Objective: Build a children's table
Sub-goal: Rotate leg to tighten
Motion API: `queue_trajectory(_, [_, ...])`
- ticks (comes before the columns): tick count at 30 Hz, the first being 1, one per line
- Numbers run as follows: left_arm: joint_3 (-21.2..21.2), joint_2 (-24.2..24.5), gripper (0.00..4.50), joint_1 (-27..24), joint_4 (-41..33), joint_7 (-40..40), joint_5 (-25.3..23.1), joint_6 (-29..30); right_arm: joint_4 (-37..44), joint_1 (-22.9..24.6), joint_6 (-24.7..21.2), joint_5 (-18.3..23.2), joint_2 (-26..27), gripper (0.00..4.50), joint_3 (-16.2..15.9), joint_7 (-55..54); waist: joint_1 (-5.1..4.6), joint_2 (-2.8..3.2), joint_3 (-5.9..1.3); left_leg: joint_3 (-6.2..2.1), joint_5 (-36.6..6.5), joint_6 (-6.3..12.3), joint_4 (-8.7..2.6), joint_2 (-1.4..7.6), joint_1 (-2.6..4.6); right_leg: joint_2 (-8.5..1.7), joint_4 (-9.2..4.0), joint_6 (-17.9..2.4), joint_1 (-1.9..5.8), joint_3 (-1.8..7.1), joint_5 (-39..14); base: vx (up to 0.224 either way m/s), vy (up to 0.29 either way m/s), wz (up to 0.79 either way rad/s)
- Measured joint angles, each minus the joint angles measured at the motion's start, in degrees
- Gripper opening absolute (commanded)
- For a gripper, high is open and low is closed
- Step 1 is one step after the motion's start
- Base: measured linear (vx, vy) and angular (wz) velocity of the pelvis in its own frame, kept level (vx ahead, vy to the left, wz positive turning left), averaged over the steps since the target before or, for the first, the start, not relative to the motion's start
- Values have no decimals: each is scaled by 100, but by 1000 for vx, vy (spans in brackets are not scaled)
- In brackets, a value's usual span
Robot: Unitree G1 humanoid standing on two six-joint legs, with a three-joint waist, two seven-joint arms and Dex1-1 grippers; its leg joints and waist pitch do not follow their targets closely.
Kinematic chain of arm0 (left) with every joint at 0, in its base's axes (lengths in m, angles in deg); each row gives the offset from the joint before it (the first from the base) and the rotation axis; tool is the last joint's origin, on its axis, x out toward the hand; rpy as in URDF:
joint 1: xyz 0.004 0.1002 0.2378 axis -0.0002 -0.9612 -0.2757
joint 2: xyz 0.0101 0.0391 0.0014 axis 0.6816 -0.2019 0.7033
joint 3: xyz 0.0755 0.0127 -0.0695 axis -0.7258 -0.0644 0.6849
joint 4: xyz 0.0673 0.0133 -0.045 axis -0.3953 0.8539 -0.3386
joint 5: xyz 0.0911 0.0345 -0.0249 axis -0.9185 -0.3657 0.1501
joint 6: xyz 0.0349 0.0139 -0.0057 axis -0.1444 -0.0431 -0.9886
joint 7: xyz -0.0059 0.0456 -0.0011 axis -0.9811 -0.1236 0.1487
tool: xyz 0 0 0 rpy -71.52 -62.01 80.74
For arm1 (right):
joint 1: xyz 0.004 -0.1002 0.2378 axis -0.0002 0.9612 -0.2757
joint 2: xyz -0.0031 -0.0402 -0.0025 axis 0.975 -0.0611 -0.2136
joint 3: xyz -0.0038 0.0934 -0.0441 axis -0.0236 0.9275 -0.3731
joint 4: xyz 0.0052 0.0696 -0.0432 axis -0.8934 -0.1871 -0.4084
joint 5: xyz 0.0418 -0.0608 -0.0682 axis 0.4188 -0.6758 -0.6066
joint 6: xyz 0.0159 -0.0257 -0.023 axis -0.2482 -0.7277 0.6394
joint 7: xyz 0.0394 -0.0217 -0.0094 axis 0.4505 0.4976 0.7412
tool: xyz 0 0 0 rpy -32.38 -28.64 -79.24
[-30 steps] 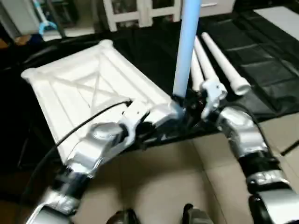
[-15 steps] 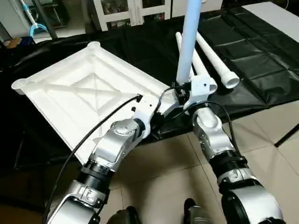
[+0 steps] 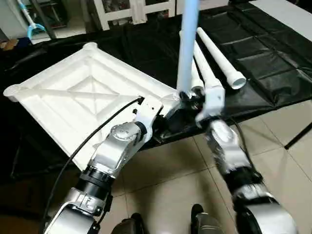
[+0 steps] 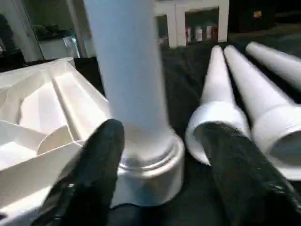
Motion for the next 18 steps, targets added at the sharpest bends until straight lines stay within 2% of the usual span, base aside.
queue_trajectory(2, [-9,46,0,-12,4,-33,-32,-47,292,116,-3,37,-32,333,-16,135,-2,0,0,-3,0,0,0,5,5,7,5,-3,-3,-2,2,0,0,0])
queue_trajectory(5, [-143,230,0,24,164,-261,-87,-369,1188,685,-128,9,-193,356,-207,287,22,4,-2,-17,0,0,-3,8,16,17,10,-7,10,-3,6,0,0,0])
queue_trajectory(8, [-144,274,0,209,543,-374,-114,-651,1480,1047,-289,-127,-283,382,-309,324,43,27,10,-19,0,0,-2,5,17,15,5,-8,15,-9,6,0,0,0])
queue_trajectory(10, [-129,251,0,527,1134,-378,-164,-1001,1689,1290,-458,-192,-302,382,-347,273,61,85,46,-20,0,0,-3,3,17,17,-34,-8,31,-35,6,0,0,0])
queue_trajectory(11, [-104,244,0,639,1343,-367,-191,-1133,1727,1348,-510,-205,-299,382,-349,256,45,140,74,-30,0,0,-6,2,17,18,-78,-7,57,-86,6,-53,9,-5])
queue_trajectory(12, [-48,199,0,812,1682,-341,-206,-1361,1763,1414,-584,-227,-306,382,-342,208,28,239,132,-51,0,0,-19,25,25,12,-164,5,124,-191,-2,-76,26,-9])
queue_trajectory(13, [-5,170,0,920,1895,-295,-214,-1501,1791,1447,-656,-245,-301,382,-344,174,79,292,174,-47,0,0,-48,46,-9,10,-58,-5,142,-192,-20,-76,26,-9])
queue_trajectory(14, [-5,91,0,1042,2099,-265,-219,-1609,1904,1568,-721,-249,-300,382,-335,141,133,283,185,14,2,-3,-48,42,-11,2,466,-105,114,-97,-195,-115,-7,8])
queue_trajectory(15, [1,19,0,1073,2186,-255,-234,-1782,1934,1612,-802,-251,-306,382,-326,110,254,175,156,227,4,-8,-79,19,23,28,887,21,227,144,-283,-22,-111,16])
queue_trajectory(16, [24,-11,0,1100,2240,-224,-242,-1933,1953,1548,-870,-258,-312,382,-352,102,304,147,161,257,-32,-64,-79,-27,-11,34,889,178,121,278,-313,-22,-111,16])
queue_trajectory(17, [43,-27,0,1175,2364,-196,-245,-2015,1992,1537,-904,-262,-315,382,-362,94,382,157,157,146,-125,7,-1,-89,-24,22,867,173,75,280,-309,53,-112,-8])
queue_trajectory(18, [100,-49,0,1269,2501,-122,-239,-2035,2066,1558,-913,-268,-309,382,-387,90,424,203,130,-61,-108,67,95,-126,-14,54,848,166,47,236,-305,0,0,0])
